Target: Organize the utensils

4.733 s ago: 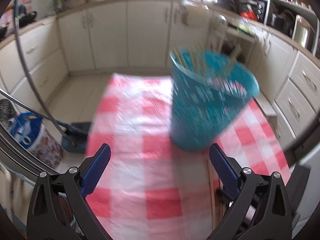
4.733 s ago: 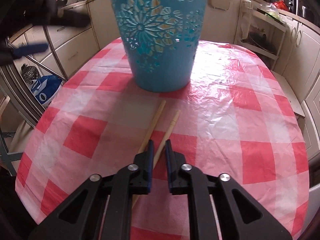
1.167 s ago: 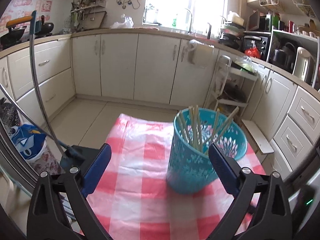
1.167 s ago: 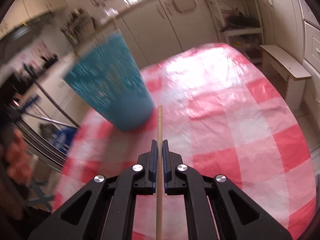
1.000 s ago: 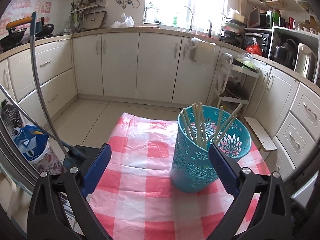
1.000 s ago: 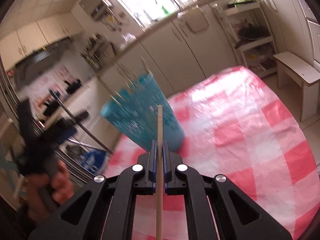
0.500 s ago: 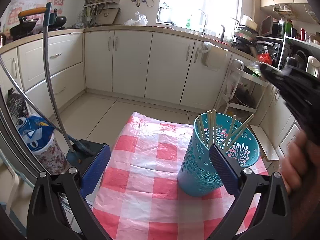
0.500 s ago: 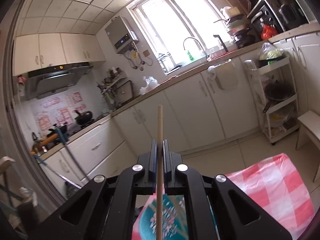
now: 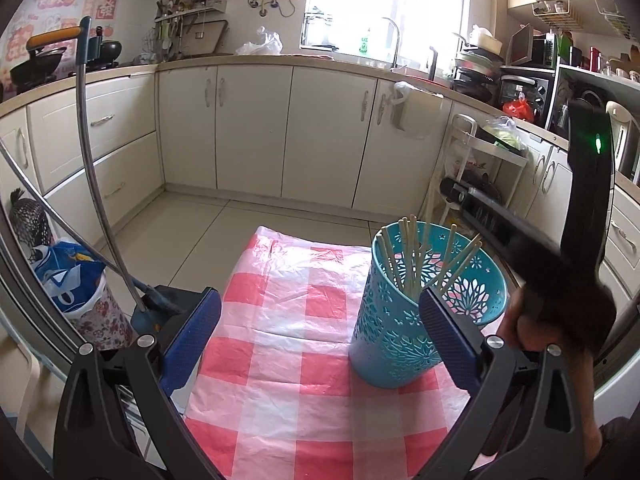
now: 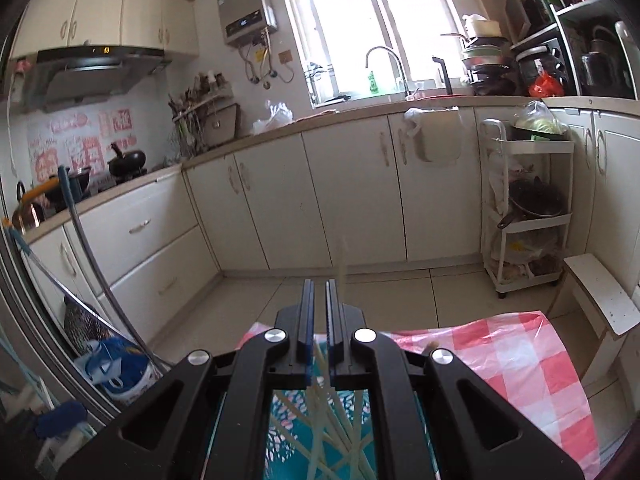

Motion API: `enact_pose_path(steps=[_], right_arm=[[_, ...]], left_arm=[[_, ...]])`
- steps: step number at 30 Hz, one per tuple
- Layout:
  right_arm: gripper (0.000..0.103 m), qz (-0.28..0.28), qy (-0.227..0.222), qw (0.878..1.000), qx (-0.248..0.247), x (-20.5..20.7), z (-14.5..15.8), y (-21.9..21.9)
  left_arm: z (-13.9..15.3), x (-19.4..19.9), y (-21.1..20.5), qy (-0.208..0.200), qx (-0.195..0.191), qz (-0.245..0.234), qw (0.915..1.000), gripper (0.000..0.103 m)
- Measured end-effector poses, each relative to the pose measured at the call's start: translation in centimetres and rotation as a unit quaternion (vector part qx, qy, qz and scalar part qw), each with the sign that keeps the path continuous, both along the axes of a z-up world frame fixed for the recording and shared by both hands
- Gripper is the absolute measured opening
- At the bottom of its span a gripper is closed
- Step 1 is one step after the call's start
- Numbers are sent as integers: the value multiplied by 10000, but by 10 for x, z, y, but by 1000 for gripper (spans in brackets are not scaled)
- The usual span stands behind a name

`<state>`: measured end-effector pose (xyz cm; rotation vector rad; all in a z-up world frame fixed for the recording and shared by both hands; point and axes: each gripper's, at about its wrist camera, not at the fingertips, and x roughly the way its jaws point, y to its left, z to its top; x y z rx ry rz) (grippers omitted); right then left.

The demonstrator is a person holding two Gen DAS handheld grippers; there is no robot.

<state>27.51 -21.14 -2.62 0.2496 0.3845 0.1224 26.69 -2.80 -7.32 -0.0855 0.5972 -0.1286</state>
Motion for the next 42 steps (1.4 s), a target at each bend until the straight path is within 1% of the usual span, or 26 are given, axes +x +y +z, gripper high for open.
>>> enact_pose_path(steps=[4, 6, 8, 9, 10, 11, 12, 13, 14, 17, 18, 20, 23, 24, 25, 27, 29, 31, 33, 36, 39, 42], right_arm=[[7, 152, 91, 9998, -78, -11, -6, 3], [12, 214, 145, 9996, -68, -21, -6, 3], [25, 221, 219, 9995, 29, -34, -6, -2], [28, 215, 278, 9993, 127, -45, -5, -6], [33, 205, 323, 9991, 193, -54, -4, -10], [44, 156, 390, 9988, 267, -69, -3, -16], [51, 75, 462, 9984, 317, -82, -2, -20], [62, 10, 525, 9980, 362, -89, 0, -24], [67, -110, 644, 9968, 454, -107, 2, -31], [89, -309, 921, 9944, 424, -140, 6, -36], [91, -415, 1073, 9928, 334, -153, 8, -37], [94, -502, 1319, 9897, 223, -172, 13, -35], [95, -593, 1563, 9856, 270, -205, 24, -33], [96, -591, 1640, 9843, 272, -218, 30, -29], [96, -566, 1680, 9838, 274, -228, 34, -26], [96, -518, 1729, 9833, 252, -253, 46, -19], [96, -421, 1581, 9863, 186, -276, 59, -12], [96, -320, 1364, 9900, 150, -307, 75, -4], [96, -258, 1315, 9908, 209, -335, 89, 2], [96, -237, 1275, 9913, 238, -373, 102, 12], [96, -281, 1354, 9903, 146, -407, 108, 24], [96, -345, 1397, 9893, 248, -439, 108, 36]], left_arm=[[0, -1, -1, 20, -10, -25, 10000, 95], [1, -2, -2, 16, 1, -69, 10000, 95], [3, -5, -2, 0, 4, -119, 9999, 95], [5, -8, -4, -23, 38, -160, 9999, 95], [6, -11, -5, -37, 99, -190, 9998, 95], [8, -14, -6, -38, 148, -198, 9997, 95], [9, -18, -8, -30, 211, -185, 9996, 95], [12, -26, -9, 1, 294, -163, 9994, 95], [15, -32, -10, 33, 364, -120, 9993, 95], [24, -58, -11, 206, 493, -3, 9986, 95], [26, -67, -10, 300, 493, -22, 9983, 95], [34, -89, -10, 521, 570, -107, 9970, 95], [48, -125, -10, 706, 918, -233, 9930, 95], [54, -140, -10, 753, 1069, -353, 9908, 95], [60, -155, -9, 732, 1174, -410, 9895, 95], [73, -184, -6, 599, 1353, -285, 9886, 95], [85, -212, 0, 502, 1464, -131, 9879, 95], [96, -243, 8, 515, 1423, -8, 9885, 95], [103, -267, 16, 538, 1344, 18, 9895, 95], [113, -311, 26, 405, 1217, 82, 9917, 95], [121, -349, 41, 353, 932, 16, 9950, 95], [125, -377, 48, 340, 953, 12, 9949, 95]])
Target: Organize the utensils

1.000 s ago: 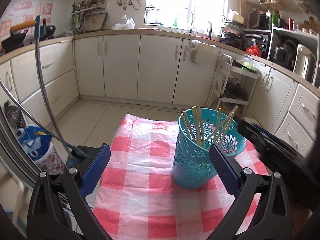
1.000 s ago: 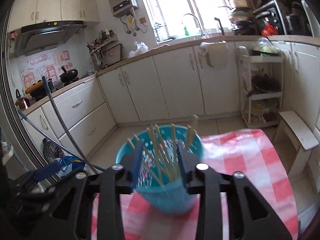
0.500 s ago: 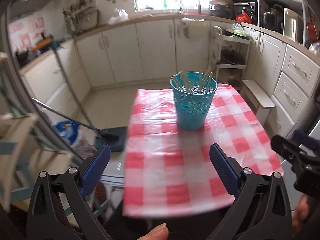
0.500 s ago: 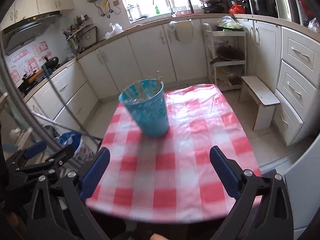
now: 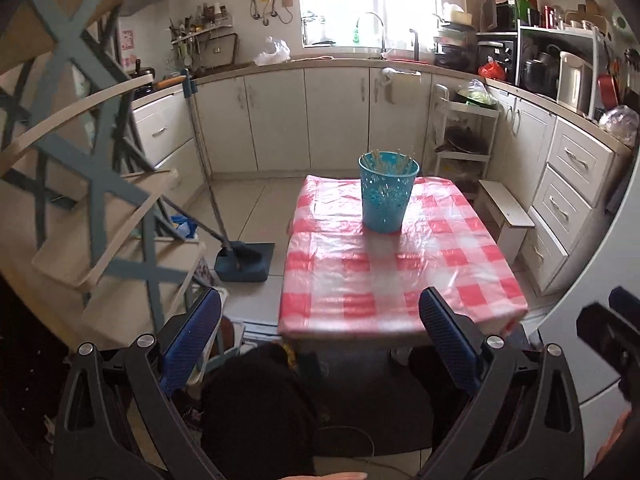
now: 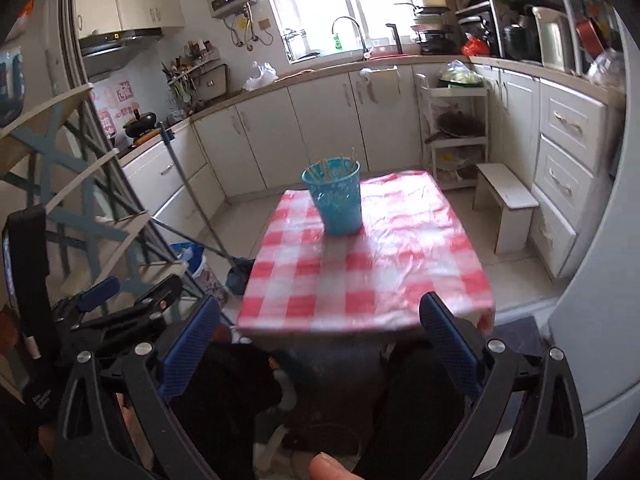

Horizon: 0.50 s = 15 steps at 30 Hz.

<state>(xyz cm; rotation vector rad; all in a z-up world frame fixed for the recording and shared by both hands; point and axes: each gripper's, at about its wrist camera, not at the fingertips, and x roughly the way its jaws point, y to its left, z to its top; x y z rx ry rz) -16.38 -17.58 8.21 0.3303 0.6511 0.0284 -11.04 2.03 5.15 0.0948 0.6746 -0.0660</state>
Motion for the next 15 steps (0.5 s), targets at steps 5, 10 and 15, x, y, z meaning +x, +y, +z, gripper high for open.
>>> enact_pose_path(steps=[5, 10, 15], right_arm=[[96, 176, -211, 9996, 74, -44, 1, 28], [96, 237, -236, 9990, -299, -66, 4, 49], [96, 94, -624, 9980, -97, -92, 13, 44]], left_arm=[[6, -44, 10, -67, -33, -75, 9999, 95], [12, -80, 23, -156, -222, -3, 9996, 95], [18, -101, 31, -300, -279, 129, 9991, 95]])
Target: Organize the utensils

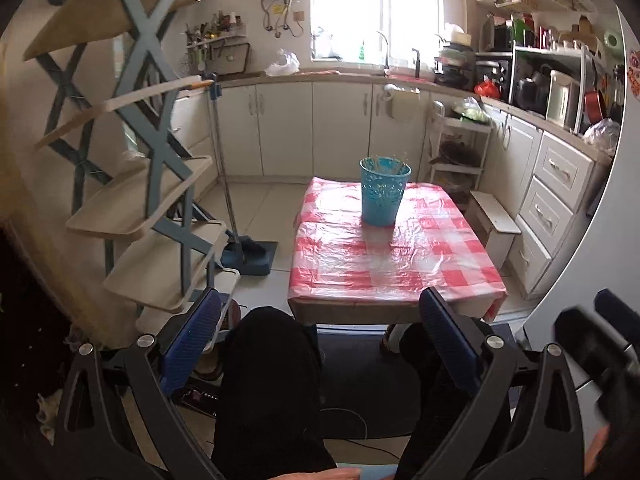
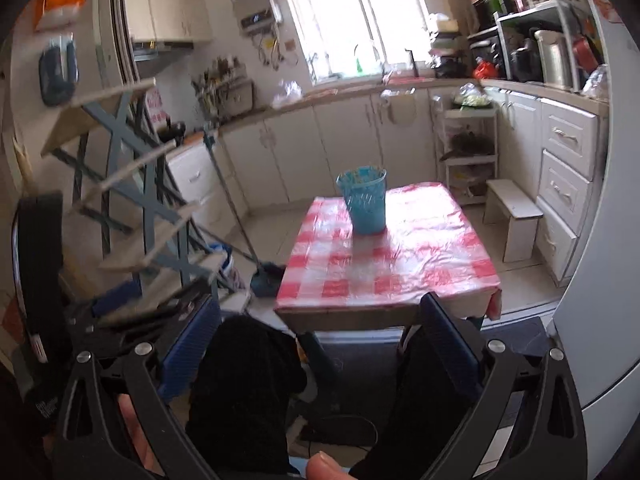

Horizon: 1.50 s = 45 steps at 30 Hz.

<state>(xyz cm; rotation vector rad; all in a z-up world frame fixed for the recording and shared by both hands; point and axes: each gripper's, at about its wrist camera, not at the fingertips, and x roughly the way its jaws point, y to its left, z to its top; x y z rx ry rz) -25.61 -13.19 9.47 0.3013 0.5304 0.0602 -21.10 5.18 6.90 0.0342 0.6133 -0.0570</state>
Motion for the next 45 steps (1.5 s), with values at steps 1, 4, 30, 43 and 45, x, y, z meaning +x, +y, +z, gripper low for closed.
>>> enact_pose_path(steps=[1, 4, 30, 43, 45], right_arm=[[96, -44, -62, 10000, -5, -4, 2, 0], [96, -87, -208, 9997, -71, -18, 8, 2], [96, -112, -476, 9987, -151, -46, 15, 7], [96, -77, -450, 9988, -173, -49, 16, 9], [96, -75, -449, 9988, -174, -49, 16, 9]], left_arm=[[2, -3, 1, -40, -14, 28, 10000, 95], [8, -15, 6, -193, -51, 88, 9998, 95], [15, -40, 4, -353, -66, 37, 9993, 95], [15, -40, 5, -371, -76, 40, 9993, 95], [15, -40, 5, -372, -72, 39, 9993, 95]])
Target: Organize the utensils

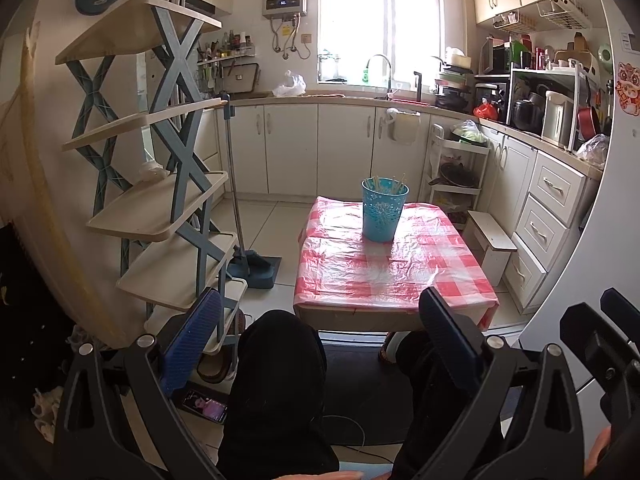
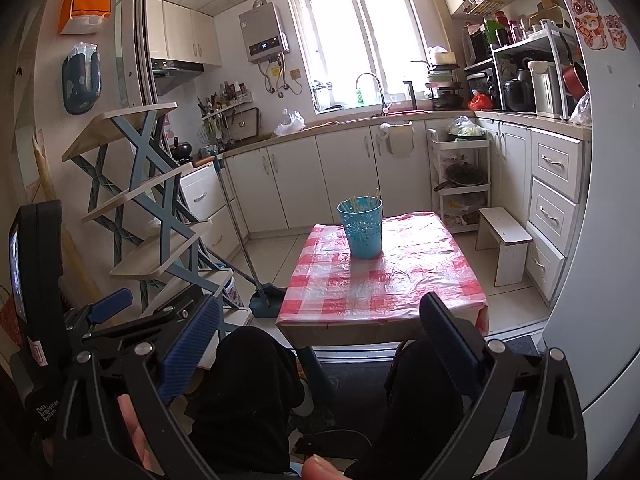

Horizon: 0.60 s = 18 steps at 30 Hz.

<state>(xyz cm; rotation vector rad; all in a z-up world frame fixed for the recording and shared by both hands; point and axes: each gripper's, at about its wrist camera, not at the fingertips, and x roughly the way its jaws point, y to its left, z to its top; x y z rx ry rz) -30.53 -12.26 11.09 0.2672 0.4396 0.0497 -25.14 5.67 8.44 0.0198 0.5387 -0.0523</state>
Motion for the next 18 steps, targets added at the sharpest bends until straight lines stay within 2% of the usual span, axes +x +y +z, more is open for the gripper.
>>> enact_pose_path(steps=[18], right_arm=[[96, 8, 14, 10000, -8, 0, -1, 2]], left_arm=[[0, -2, 2, -32, -19, 9, 10000, 95]])
